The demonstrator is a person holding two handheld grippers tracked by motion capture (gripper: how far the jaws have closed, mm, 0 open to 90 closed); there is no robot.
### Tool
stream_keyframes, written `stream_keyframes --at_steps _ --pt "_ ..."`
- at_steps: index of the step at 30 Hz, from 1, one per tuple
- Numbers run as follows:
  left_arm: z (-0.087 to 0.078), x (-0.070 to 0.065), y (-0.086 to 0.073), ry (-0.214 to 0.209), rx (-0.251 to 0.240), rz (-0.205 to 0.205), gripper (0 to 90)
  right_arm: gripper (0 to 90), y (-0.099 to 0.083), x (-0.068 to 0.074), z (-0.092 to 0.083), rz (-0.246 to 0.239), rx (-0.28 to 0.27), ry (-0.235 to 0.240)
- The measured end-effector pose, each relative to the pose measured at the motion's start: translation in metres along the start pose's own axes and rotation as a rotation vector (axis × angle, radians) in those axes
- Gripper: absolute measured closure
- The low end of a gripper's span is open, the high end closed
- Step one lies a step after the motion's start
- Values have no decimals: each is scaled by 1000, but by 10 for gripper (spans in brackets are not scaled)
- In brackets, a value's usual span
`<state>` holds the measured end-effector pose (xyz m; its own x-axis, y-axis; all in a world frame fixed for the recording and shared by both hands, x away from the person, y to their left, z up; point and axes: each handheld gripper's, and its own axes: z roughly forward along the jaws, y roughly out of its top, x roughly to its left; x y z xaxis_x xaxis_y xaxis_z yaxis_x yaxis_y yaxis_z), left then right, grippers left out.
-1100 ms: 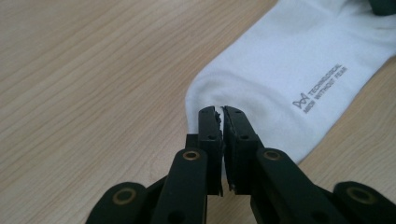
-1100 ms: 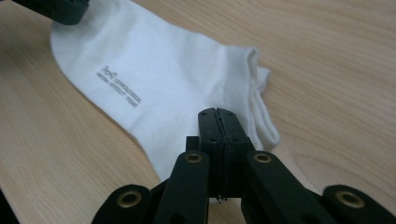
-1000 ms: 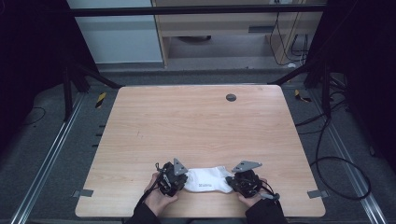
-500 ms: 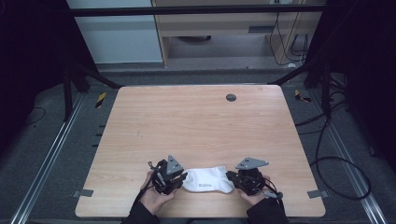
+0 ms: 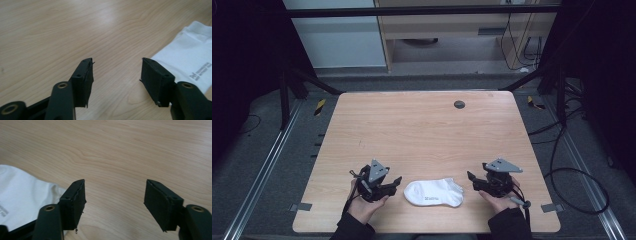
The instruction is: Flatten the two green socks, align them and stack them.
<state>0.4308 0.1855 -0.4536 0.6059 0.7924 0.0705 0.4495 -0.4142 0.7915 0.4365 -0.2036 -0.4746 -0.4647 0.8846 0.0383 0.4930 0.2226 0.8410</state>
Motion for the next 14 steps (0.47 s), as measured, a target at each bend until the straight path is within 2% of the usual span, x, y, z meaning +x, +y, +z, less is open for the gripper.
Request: stream_keyframes --at_steps 5,8,12,14 --pt "-8 21 -9 41 -22 -34 368 247 -7 -15 0 12 1 -29" --pt "-12 31 -17 57 -16 -44 349 216 -9 -21 -2 26 0 -35" --pt "-15 42 -25 73 -11 -60 334 195 -13 -31 -3 16 12 -59" --pt "-15 46 -27 82 -11 -70 330 189 -15 -34 -4 26 6 -68"
